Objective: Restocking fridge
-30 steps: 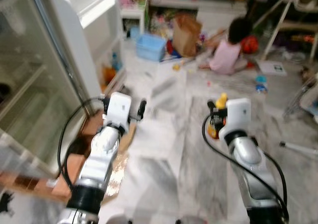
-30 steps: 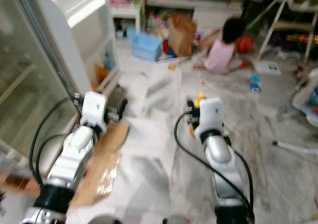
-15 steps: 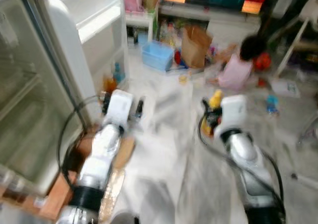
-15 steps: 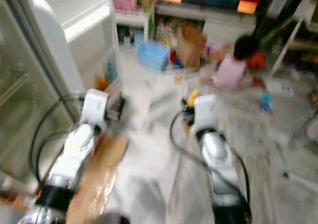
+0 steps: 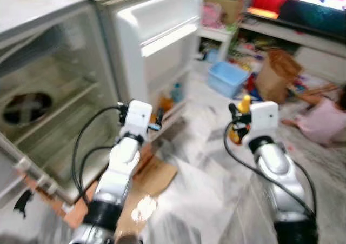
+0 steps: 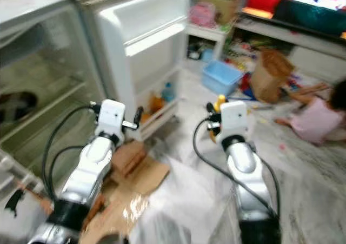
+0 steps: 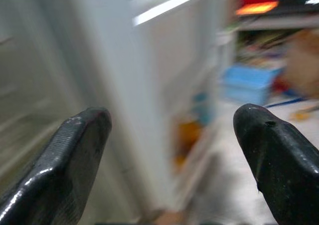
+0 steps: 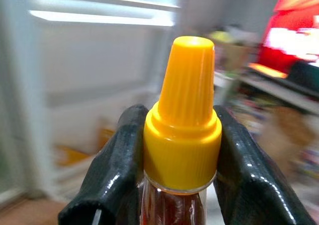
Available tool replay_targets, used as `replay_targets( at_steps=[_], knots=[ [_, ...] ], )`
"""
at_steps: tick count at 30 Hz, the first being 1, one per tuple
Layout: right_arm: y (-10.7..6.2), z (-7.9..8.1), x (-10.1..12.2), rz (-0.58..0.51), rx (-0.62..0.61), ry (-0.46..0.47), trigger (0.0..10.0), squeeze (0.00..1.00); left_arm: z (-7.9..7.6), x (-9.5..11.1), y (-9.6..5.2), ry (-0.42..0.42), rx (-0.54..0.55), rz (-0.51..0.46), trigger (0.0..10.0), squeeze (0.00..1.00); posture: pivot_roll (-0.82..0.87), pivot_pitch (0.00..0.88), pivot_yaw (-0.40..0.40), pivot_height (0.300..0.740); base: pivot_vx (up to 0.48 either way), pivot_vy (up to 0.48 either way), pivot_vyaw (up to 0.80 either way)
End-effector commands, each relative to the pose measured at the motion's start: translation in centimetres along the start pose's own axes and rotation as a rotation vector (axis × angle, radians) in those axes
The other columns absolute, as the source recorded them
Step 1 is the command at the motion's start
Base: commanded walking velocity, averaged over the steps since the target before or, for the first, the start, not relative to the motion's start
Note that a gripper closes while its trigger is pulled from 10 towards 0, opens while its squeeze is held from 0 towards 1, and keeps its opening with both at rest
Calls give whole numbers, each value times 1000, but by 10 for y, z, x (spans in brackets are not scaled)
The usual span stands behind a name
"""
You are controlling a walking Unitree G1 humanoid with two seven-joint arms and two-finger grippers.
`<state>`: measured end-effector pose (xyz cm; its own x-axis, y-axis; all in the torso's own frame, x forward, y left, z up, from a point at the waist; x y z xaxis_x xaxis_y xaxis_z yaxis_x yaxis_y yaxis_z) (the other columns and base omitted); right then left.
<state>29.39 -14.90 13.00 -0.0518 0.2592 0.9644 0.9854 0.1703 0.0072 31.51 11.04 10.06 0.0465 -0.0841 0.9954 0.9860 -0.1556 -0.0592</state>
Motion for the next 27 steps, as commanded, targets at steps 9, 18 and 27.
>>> replay_targets(
  at_steps=[9, 18, 27],
  knots=[
    [3, -4, 8, -48, 6, 15, 10000, 0, -6, 2, 2, -20, 13, 2, 10000, 0, -3, 0, -35, 740, 30, -430, 78],
    [15, 3, 16, -86, 30, 7, 10000, 0, 25, 4, -20, -26, 133, -11, 10000, 0, 24, 0, -37, 740, 0, -454, 0],
    [18, 9, 17, -105, 36, 22, 10000, 0, 62, -9, -56, 0, 366, 31, 10000, 0, 40, 0, -39, 740, 0, -455, 0]
  ],
)
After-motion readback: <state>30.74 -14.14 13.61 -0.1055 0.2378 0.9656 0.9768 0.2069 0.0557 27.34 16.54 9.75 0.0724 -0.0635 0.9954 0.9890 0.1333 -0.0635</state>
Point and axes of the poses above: a point about 5 cm out from each wrist's last joint towards the gripper, its own y axis pointing out of the wrist towards the gripper, its own x axis along the axis of the wrist's last joint, z = x × y, the point moved 1 cm from there along y, pointing out of the wrist towards the gripper, and after that the axes turned 8 degrees about -y, right-handed, at the moved point
